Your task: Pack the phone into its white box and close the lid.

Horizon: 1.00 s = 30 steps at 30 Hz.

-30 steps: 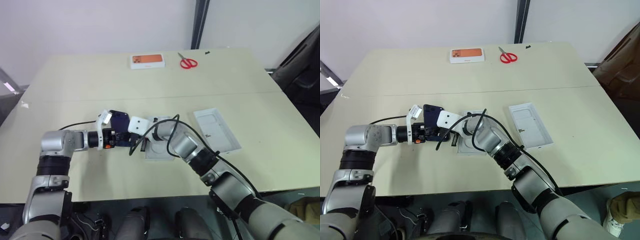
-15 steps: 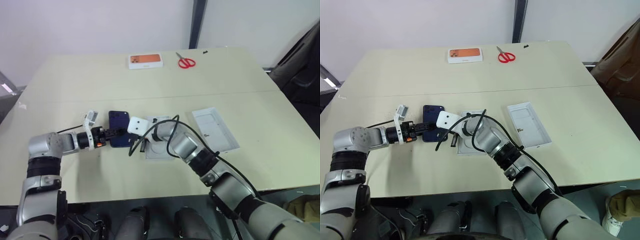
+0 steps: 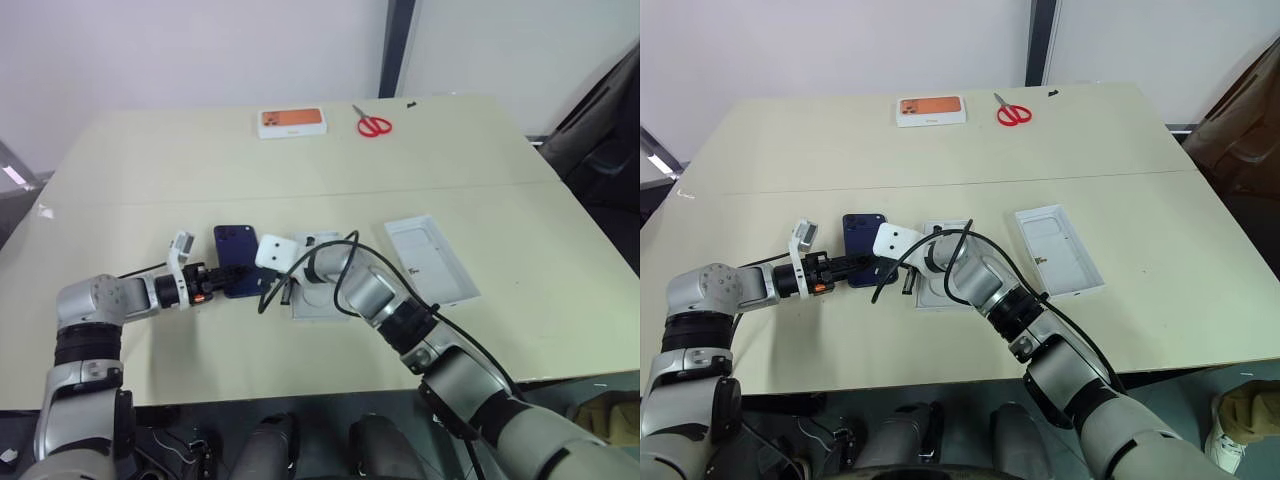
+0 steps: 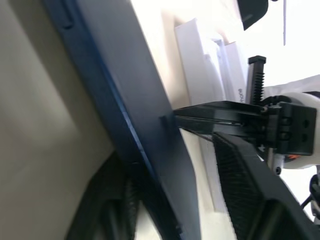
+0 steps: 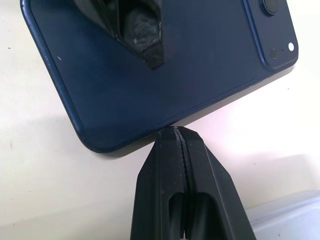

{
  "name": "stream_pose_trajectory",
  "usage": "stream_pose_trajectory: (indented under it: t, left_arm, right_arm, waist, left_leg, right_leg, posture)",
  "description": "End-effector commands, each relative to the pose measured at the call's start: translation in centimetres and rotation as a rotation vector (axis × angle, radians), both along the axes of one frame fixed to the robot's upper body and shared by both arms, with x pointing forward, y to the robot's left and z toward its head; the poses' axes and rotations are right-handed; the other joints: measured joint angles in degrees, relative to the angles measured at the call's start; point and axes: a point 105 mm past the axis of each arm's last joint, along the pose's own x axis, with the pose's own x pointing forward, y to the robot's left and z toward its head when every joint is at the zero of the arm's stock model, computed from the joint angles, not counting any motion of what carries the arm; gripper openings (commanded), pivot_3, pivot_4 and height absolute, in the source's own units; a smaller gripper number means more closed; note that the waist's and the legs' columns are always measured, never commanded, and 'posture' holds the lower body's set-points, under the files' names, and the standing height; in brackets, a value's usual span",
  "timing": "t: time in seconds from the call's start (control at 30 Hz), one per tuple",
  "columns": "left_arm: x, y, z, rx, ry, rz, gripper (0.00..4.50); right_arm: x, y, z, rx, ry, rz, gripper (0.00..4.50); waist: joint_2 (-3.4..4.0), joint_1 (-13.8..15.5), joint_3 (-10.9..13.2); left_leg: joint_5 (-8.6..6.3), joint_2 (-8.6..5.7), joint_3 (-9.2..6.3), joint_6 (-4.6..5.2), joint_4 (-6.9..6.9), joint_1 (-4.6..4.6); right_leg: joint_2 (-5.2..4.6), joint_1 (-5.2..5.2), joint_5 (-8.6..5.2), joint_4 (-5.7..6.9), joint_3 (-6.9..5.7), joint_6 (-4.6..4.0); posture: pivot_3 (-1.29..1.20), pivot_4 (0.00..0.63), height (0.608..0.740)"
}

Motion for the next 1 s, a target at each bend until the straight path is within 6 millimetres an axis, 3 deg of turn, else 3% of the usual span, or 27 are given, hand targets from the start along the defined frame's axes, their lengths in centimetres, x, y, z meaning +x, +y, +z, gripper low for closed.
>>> stream_pose_trajectory:
  t: [0.03,0.07,0.13,0.27,0.5,0.67,0.77,0.97,1.0]
  left_arm:
    - [-0.1,0.1,0.4,-0.019,-0.013,0.002,2.23]
    - [-0.2,0.1,0.4,-0.027,-0.007,0.003,2.23]
    - [-0.1,0.2,0.3,-0.025,-0.004,0.017,1.66]
    - [-0.1,0.2,0.2,-0.033,-0.004,0.019,0.04]
    - [-0.5,0.0,0.9,-0.078,-0.010,0.008,0.04]
    - [-0.3,1.0,2.8,-0.186,-0.052,0.057,0.04]
    - [-1.1,0.7,3.3,-0.193,-0.084,0.026,0.00]
    - [-1.5,-0.3,3.9,-0.206,-0.111,-0.005,0.00]
    - [-1.5,-0.5,4.1,-0.210,-0.115,-0.010,0.00]
  right_arm:
    - [-0.5,0.5,0.1,0.005,-0.009,0.024,0.00]
    - [-0.5,0.5,0.1,0.004,-0.009,0.023,0.00]
    - [-0.5,0.5,0.1,0.005,-0.010,0.024,0.00]
    - [-0.6,0.5,0.2,0.007,-0.013,0.024,0.00]
    - [-0.9,-0.1,2.6,0.124,-0.023,0.021,0.00]
    - [-2.5,-1.0,7.3,0.441,0.108,0.052,0.00]
    - [-2.7,-3.2,6.1,0.373,0.125,0.056,0.92]
    - [-4.8,-5.7,5.7,0.359,0.122,0.171,3.97]
    - [-5.4,-6.1,5.6,0.345,0.094,0.218,3.97]
  waist:
    - [0.00,0.0,0.0]
    - [0.00,0.0,0.0]
    - [0.00,0.0,0.0]
    - [-0.01,0.1,0.0]
    - [-0.01,0.0,0.0]
    - [-0.03,0.0,0.0]
    - [-0.03,0.0,0.0]
    - [-0.06,0.3,0.1]
    - [-0.06,0.3,0.1]
  left_leg:
    - [0.00,0.00,0.00,0.00,0.00,0.00]
    - [0.00,0.00,0.00,0.00,0.00,0.00]
    - [0.00,0.00,0.00,0.00,0.00,0.00]
    - [0.00,0.00,-0.01,0.00,0.00,0.00]
    - [0.00,0.00,-0.01,0.00,0.00,-0.02]
    - [0.00,0.01,-0.02,0.00,0.04,-0.30]
    - [0.01,0.03,-0.03,-0.02,0.09,-0.47]
    - [-0.07,0.00,-0.01,0.13,0.12,-0.51]
    - [-0.12,0.00,-0.01,0.21,0.12,-0.52]
  right_leg:
    - [0.00,0.00,0.00,0.00,0.00,0.00]
    - [0.00,0.00,0.00,0.00,0.00,0.00]
    - [0.00,0.00,0.00,0.00,0.00,0.00]
    - [0.00,0.02,0.00,0.00,-0.01,0.00]
    - [-0.01,0.00,0.00,-0.02,0.01,0.00]
    - [0.00,-0.13,0.00,0.01,0.01,0.00]
    - [0.02,-0.22,0.00,0.04,-0.01,0.00]
    - [-0.03,-0.21,0.00,-0.07,0.00,-0.01]
    - [-0.03,-0.16,0.00,-0.06,0.00,-0.01]
  posture:
    - [0.00,0.150,0.734]
    - [0.00,0.150,0.734]
    - [0.00,0.150,0.734]
    - [0.00,0.150,0.734]
    - [0.00,0.150,0.734]
    - [0.00,0.150,0.734]
    - [0.00,0.150,0.734]
    - [0.00,0.150,0.734]
    - [0.00,0.150,0.734]
